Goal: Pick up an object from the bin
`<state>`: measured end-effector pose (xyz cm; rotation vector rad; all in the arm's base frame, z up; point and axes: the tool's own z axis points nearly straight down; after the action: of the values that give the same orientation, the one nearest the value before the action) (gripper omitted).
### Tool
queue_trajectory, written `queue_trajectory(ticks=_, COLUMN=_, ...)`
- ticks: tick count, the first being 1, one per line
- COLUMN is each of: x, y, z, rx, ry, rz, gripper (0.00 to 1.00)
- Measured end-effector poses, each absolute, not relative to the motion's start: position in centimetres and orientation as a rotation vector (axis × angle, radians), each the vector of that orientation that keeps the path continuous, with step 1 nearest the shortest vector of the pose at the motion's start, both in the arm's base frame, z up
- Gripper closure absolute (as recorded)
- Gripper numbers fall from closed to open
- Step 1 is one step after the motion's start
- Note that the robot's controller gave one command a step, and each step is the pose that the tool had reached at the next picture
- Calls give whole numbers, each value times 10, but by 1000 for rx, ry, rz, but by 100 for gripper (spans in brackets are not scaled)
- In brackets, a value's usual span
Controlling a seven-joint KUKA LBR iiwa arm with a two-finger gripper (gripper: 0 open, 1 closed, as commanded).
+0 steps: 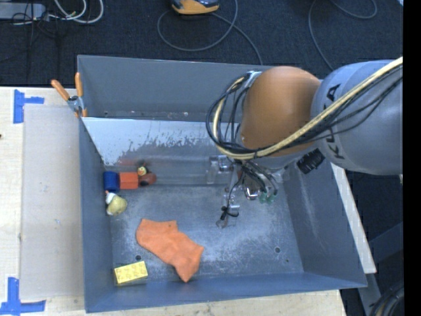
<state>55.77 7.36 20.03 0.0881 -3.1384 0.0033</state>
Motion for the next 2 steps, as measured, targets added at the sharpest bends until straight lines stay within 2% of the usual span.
queue_trajectory(ticks=1, x=531, y=96, z=179, rx=142, ry=-3130, rz=-6, gripper=0)
queue_trajectory(ticks=2, x=501, y=108, z=153, rx=164, ry=-3131, rz=4, gripper=0)
